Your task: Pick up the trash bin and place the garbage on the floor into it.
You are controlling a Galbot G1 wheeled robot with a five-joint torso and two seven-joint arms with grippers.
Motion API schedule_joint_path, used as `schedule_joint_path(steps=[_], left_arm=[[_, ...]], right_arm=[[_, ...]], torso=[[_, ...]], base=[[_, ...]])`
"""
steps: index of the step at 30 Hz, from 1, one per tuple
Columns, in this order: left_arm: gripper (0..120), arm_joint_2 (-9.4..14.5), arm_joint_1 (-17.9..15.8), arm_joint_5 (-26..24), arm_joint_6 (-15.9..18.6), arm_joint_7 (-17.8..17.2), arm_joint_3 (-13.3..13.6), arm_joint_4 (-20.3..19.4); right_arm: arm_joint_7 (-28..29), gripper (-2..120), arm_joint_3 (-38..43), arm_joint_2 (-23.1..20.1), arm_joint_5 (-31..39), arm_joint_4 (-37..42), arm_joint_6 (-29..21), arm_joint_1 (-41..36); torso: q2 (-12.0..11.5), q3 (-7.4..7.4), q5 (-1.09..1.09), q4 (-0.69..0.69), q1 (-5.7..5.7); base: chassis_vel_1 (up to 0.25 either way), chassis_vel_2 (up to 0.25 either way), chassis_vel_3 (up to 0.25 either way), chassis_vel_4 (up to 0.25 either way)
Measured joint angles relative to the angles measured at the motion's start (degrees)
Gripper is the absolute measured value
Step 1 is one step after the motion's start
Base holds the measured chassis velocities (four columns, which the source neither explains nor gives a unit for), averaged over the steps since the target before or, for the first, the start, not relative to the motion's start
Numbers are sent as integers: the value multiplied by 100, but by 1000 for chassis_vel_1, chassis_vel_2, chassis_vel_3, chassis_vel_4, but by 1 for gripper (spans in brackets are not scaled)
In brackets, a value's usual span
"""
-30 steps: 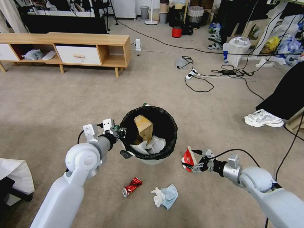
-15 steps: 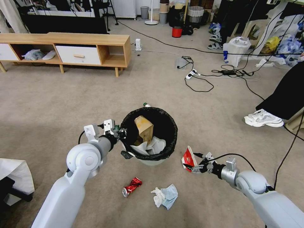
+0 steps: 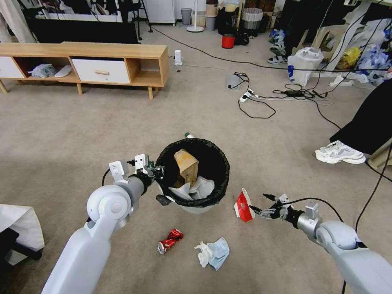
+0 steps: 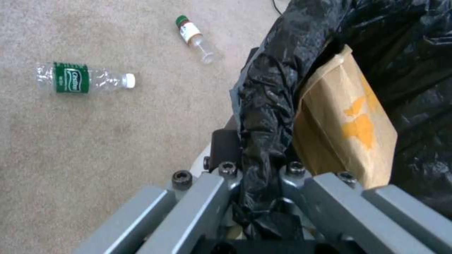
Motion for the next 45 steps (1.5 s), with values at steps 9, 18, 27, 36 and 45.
schedule_joint_path(steps=[9, 18, 27, 36, 45], left_arm=[[3, 35, 87, 27, -2, 1, -52, -71], [3, 35, 166, 50, -2, 2, -62, -151], [3, 73, 238, 52, -2, 1, -103, -208], [3, 94, 302, 55, -2, 0, -140, -247], [3, 97, 346, 74, -2, 2, -177, -255]], right_arm=[[2, 100, -121, 198, -72, -262, 25, 109], [25, 100, -191, 476, -152, -673, 98, 293], [-24, 100, -106, 648, -160, -1288, 277, 466], [-64, 100, -78, 864, -214, -1806, 443, 672], [-91, 100, -201, 1167, -347, -2275, 585, 939]], torso=[[0, 0, 0, 0, 0], [0, 0, 0, 0, 0], [0, 0, 0, 0, 0], [0, 0, -1, 0, 0], [0, 0, -1, 0, 0]], base=[[0, 0, 0, 0], [0, 0, 0, 0], [0, 0, 0, 0], [0, 0, 0, 0], [0, 0, 0, 0]])
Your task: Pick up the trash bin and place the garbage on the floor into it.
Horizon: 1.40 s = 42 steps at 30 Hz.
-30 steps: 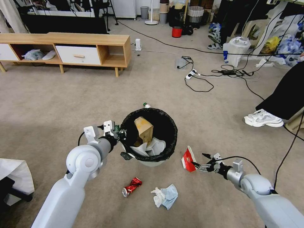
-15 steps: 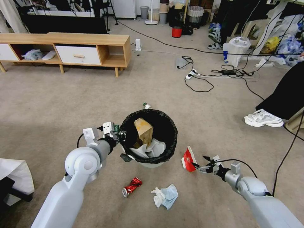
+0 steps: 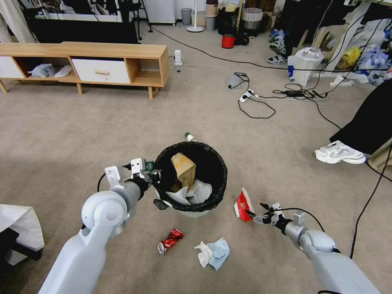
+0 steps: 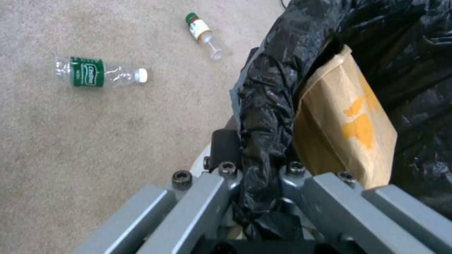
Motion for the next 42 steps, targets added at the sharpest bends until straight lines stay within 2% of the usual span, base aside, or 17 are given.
schedule_joint_path(steps=[6, 11, 13, 15, 17, 19, 21, 22, 25, 26, 30, 31, 36, 42], left_arm=[[3, 4, 33, 13, 0, 10, -22, -9], [3, 14, 42, 14, 0, 13, -27, -16], [3, 18, 43, 14, 0, 14, -27, -19], [3, 18, 43, 14, 0, 14, -25, -19], [3, 21, 42, 14, 0, 16, -17, -19], [3, 22, 42, 15, 0, 16, -15, -20], [3, 24, 46, 19, 0, 17, -14, -26], [3, 24, 46, 19, 0, 17, -14, -26], [3, 21, 64, 37, -2, 20, -14, -37], [3, 21, 64, 37, -2, 20, -14, -37], [3, -4, 94, 72, -5, 23, -14, -50], [3, -4, 94, 72, -5, 23, -14, -50], [3, 4, 101, 61, -8, 23, -52, -85], [3, 8, 130, 36, -9, 19, -82, -86]], right_arm=[[-4, 100, -90, 177, -91, -216, 77, 126], [0, 95, -100, 312, -172, -344, 132, 200], [5, 85, -79, 368, -206, -411, 165, 231], [5, 82, -68, 373, -210, -429, 182, 232], [1, 70, -31, 367, -214, -451, 218, 223], [-3, 67, -17, 356, -215, -456, 233, 211], [-26, 55, 18, 327, -215, -462, 266, 182], [-26, 55, 18, 327, -215, -462, 266, 182], [-75, 40, 57, 310, -221, -462, 298, 159], [-75, 40, 57, 310, -221, -462, 298, 159], [-123, 22, 66, 308, -229, -455, 327, 152], [-123, 22, 66, 308, -229, -455, 327, 152], [-139, 2, 20, 211, -219, -397, 331, 123], [-132, 0, 31, -50, -180, -187, 317, 92]], torso=[[0, 0, 0, 0, 0], [0, 0, 0, 0, 0], [0, 0, 0, 1, 0], [0, 0, 0, 1, 0], [0, 0, 0, 0, 0], [0, 0, 0, 0, 0], [0, 0, 0, 0, 0], [0, 0, 0, 0, 0], [0, 0, 0, 0, 0], [0, 0, 0, 0, 0], [0, 0, 1, 0, 0], [0, 0, 1, 0, 0], [0, 0, 2, 1, 0], [0, 0, 1, 0, 0]], base=[[0, 0, 0, 0], [0, 0, 0, 0], [0, 0, 0, 0], [0, 0, 0, 0], [0, 0, 0, 0], [0, 0, 0, 0], [0, 0, 0, 0], [0, 0, 0, 0], [0, 0, 0, 0], [0, 0, 0, 0], [0, 0, 0, 0], [0, 0, 0, 0], [0, 0, 0, 0], [0, 0, 0, 0]])
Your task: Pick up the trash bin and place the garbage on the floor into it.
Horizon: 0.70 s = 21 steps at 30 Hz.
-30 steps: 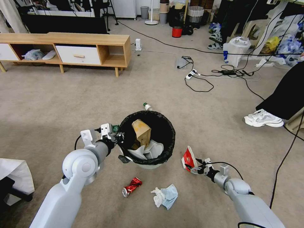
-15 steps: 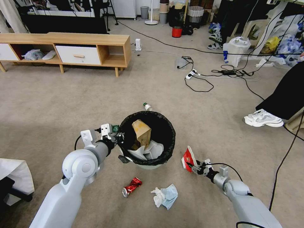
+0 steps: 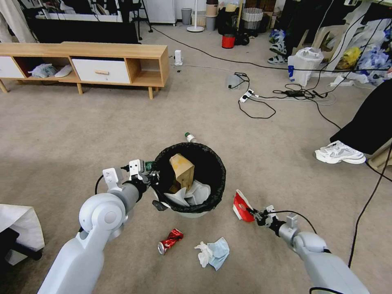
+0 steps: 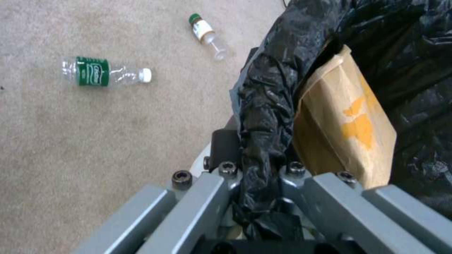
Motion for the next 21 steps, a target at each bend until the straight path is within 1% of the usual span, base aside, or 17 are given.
schedule_joint_path(steps=[3, 8, 10, 13, 15, 16, 18, 20, 21], left_arm=[[3, -7, 30, 0, 0, -2, 14, 0], [3, -7, 14, -5, 0, -7, 57, 14], [3, -12, -11, -5, 0, -15, 96, 21], [3, -12, -12, -5, 0, -16, 98, 21], [3, -26, -34, -8, 0, -33, 153, 22], [3, -26, -34, -8, 0, -33, 153, 22], [3, -27, -48, -8, 0, -42, 180, 22], [3, -27, -50, -8, 0, -45, 188, 22], [3, -27, -54, -8, 0, -50, 206, 22]], right_arm=[[21, 0, 105, -92, 4, 179, -1, -64], [83, 0, 298, -233, -29, 552, 28, -236], [80, 0, 463, -321, -101, 881, 71, -365], [78, 0, 482, -330, -109, 917, 76, -377], [48, 0, 718, -489, -139, 1541, 109, -577], [48, 0, 718, -489, -139, 1541, 109, -577], [29, 0, 830, -607, -90, 1956, 109, -704], [23, 0, 855, -633, -73, 2052, 109, -733], [15, 0, 916, -684, -26, 2266, 107, -796]], torso=[[0, 0, -1, 2, 0], [0, 0, 1, 0, 0], [0, 0, 0, -1, 0], [0, 0, 0, -1, 0], [0, 0, -1, -1, 0], [0, 0, -1, -1, 0], [0, 0, 0, 0, 0], [0, 0, 0, 1, 0], [0, 0, 0, 0, 0]], base=[[0, 0, 0, 0], [0, 0, 0, 0], [0, 0, 0, 0], [0, 0, 0, 0], [0, 0, 0, 0], [0, 0, 0, 0], [0, 0, 0, 0], [0, 0, 0, 0], [0, 0, 0, 0]])
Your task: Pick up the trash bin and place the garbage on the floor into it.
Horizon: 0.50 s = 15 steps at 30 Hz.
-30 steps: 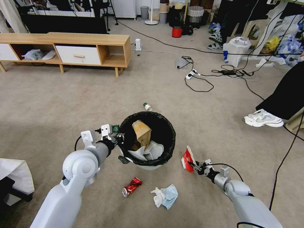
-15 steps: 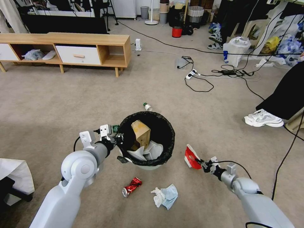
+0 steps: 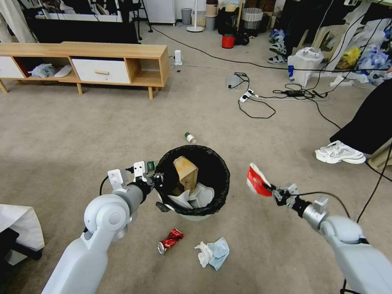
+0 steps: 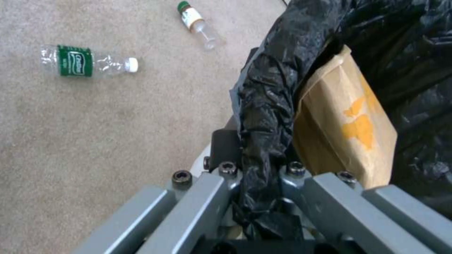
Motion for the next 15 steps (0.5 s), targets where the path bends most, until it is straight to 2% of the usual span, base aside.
schedule_joint_path(steps=[8, 12, 14, 15], left_arm=[[3, 1, 2, -4, 4, -19, 59, 0], [3, 9, 41, -4, 9, -34, 86, -4], [3, 23, 106, -4, 14, -40, 107, -59], [3, 23, 106, -4, 14, -40, 107, -59]], right_arm=[[-35, 0, 202, -164, 199, 755, -2, -161], [-160, 0, 270, -251, 387, 1364, 110, -203], [-287, 0, 260, -288, 591, 2081, 231, -222], [-287, 0, 260, -288, 591, 2081, 231, -222]], torso=[[0, 0, 0, 0, 0], [0, 0, 0, 0, 0], [0, 0, 0, 0, 0], [0, 0, 0, 0, 0]], base=[[0, 0, 0, 0], [0, 0, 0, 0], [0, 0, 0, 0], [0, 0, 0, 0]])
